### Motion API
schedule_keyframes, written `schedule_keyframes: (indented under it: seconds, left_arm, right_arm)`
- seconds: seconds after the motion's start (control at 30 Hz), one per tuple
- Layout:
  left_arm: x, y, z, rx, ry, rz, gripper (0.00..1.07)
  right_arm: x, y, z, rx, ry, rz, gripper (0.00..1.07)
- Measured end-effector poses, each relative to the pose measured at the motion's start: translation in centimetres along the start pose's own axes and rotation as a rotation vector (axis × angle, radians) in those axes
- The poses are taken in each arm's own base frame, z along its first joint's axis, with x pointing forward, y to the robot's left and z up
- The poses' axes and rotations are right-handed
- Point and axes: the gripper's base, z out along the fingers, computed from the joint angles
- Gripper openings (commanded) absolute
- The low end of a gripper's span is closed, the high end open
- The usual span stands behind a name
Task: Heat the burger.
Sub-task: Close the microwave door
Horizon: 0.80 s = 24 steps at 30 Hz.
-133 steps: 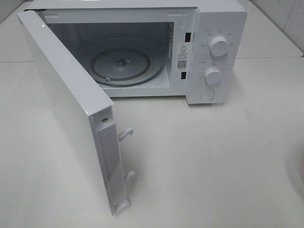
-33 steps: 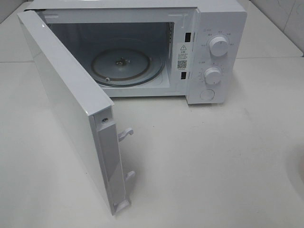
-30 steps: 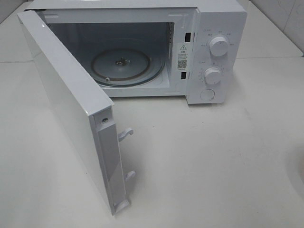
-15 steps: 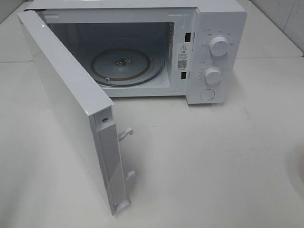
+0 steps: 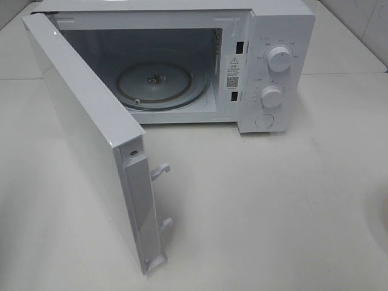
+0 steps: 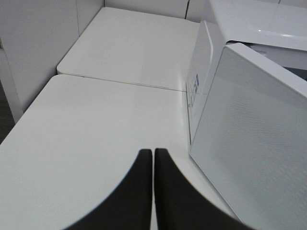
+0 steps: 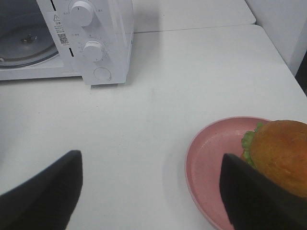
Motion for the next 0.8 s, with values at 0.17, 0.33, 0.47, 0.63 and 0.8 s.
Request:
schedule_keyframes:
  seconds: [0.17,0.33,0.47,0.63,0.8]
  left_arm:
    - [1.2,0.5,1.2,-0.034,-0.049,0.001,0.00]
    - [2.8,1.4,2.6,-0.094,-0.162,0.012,0.00]
    - [3.1,1.6,3.1,-0.114,-0.198,0.021,0.00]
    - [3.3,1.8,4.4,-0.126,-0.196,0.057,0.00]
    - [3.5,1.8,5.8,-0.106,-0.199,0.037,0.00]
  right_arm:
    - [0.0,0.0,0.0,0.000,0.000,0.000,0.76]
    - [0.0,0.0,0.0,0.000,0.000,0.000,0.76]
    - [0.0,0.0,0.0,0.000,0.000,0.000,0.76]
    - [0.0,0.0,0.0,0.000,0.000,0.000,0.76]
    - [0.0,0.0,0.0,0.000,0.000,0.000,0.76]
